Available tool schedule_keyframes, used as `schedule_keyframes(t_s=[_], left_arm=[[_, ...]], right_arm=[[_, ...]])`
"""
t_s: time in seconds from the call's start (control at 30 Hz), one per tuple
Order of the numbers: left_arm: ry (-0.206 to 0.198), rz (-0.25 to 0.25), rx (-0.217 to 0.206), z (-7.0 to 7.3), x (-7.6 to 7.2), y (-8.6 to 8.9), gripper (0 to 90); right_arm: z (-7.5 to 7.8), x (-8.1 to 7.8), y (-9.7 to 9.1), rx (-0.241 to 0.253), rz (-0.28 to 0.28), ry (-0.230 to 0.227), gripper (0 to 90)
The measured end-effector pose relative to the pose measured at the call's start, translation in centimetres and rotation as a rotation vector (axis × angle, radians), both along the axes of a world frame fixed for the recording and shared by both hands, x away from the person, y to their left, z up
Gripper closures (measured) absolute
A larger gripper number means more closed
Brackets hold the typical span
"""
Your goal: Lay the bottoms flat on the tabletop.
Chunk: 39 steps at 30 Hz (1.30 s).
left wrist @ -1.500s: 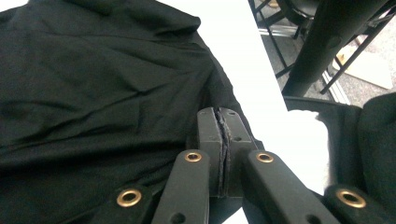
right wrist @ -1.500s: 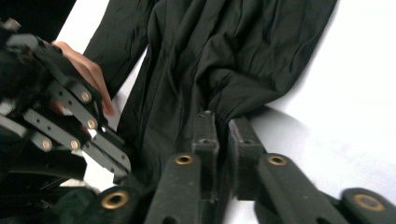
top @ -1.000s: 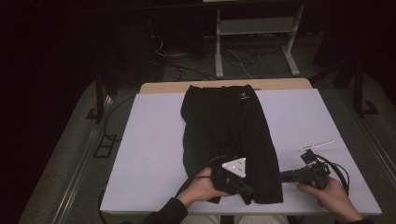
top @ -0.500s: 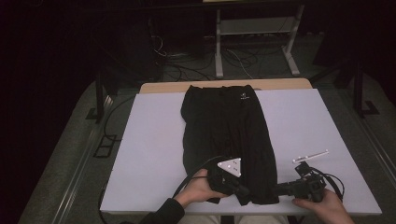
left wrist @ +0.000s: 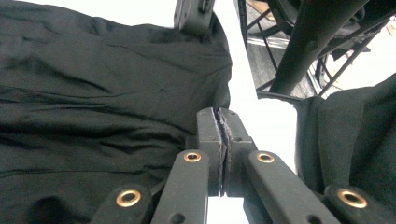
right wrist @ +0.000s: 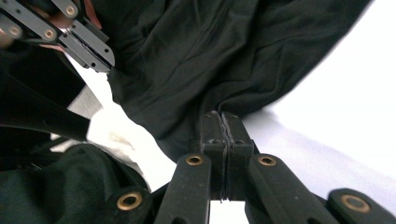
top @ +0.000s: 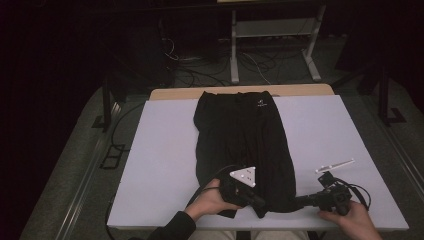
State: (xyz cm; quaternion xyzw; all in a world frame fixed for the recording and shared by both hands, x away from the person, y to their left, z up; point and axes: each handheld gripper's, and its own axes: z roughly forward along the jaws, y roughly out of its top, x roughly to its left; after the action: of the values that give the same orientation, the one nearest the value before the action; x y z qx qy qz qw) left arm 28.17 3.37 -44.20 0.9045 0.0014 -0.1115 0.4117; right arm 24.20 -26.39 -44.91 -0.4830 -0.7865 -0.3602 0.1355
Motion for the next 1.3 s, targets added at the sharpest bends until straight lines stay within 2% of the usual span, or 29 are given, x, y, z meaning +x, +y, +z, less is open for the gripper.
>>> schedule_keyframes(t_s=[0.13,0.23,0.4,0.53,0.77,0.9,0.97,1.13,1.3], left_arm=[[-0.007,-0.005,-0.019,0.5,-0.1,0.1,87.2],[-0.017,-0.001,-0.035,0.9,-0.2,0.3,87.4],[-0.013,-0.013,-0.008,0.8,-0.3,0.5,87.5],[-0.005,-0.028,-0.005,0.8,-0.4,0.4,87.5],[0.010,-0.059,0.021,0.4,-0.7,0.4,87.4],[0.022,-0.067,0.022,0.2,-0.7,0.2,87.4],[0.022,-0.087,0.041,0.1,-0.9,-0.1,87.3],[0.038,-0.126,0.075,-0.5,-1.5,-0.7,87.3],[0.049,-0.142,0.084,-0.6,-1.6,-0.8,87.0]], right_arm=[[0.4,-0.1,-1.2,0.022,-0.011,0.003,88.6],[0.7,-0.3,-1.4,-0.011,-0.010,-0.016,88.8],[1.0,-0.4,-2.5,0.008,-0.034,-0.022,88.8],[1.0,-0.7,-3.5,0.018,-0.056,-0.019,88.8],[0.7,-1.2,-4.6,0.032,-0.062,-0.001,88.8],[0.6,-1.5,-4.7,0.021,-0.040,0.013,89.0],[0.6,-1.7,-4.6,0.011,-0.024,0.015,89.0],[0.1,-2.1,-3.9,-0.015,0.038,0.060,89.0],[0.0,-2.5,-3.9,-0.025,0.060,0.071,88.9]])
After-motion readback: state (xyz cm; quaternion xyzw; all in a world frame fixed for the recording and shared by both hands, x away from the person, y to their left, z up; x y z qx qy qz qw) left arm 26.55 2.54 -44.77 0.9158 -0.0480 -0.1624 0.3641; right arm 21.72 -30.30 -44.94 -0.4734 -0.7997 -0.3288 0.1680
